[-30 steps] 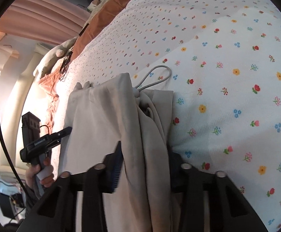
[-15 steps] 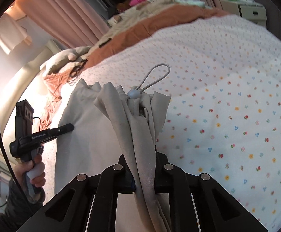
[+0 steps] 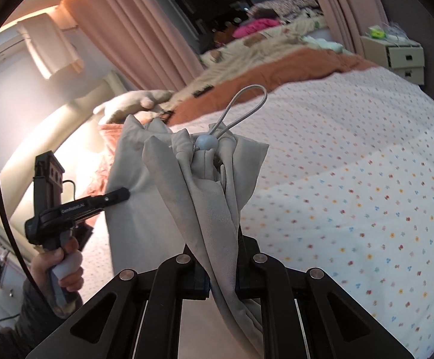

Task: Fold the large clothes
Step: 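Lift the jacket bundle off the bed with both tools and carry it toward the headboard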

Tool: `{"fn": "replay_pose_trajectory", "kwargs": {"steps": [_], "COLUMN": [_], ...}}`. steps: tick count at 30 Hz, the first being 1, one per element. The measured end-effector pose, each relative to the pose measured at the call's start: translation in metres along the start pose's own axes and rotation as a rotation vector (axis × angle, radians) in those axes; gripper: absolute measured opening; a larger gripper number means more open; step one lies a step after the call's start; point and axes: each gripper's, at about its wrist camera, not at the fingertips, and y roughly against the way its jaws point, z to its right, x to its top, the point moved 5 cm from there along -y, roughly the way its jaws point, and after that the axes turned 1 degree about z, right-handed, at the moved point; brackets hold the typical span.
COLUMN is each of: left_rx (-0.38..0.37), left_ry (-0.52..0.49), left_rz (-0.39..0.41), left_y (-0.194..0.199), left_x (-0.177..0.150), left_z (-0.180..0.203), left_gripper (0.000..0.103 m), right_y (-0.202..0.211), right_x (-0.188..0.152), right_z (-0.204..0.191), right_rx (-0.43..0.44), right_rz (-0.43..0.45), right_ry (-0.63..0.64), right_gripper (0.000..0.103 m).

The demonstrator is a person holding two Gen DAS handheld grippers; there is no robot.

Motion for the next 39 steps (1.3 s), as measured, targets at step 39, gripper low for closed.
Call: {"fn": "replay_pose_trajectory", "kwargs": {"steps": [39], "left_rx": [0.362], "left_ry": [0.168], "left_rz": [0.504], "left_y": [0.364], "left_x": [0.024], "left_z": [-0.219], "left_gripper": [0.011], "right_y": [-0.08], "right_x": [-0.008], "right_z": [-0.414], "right_rx": [0.613], "right_rz": [-0.068], "right_ry": [0.409], "right_gripper": [0.011]}}
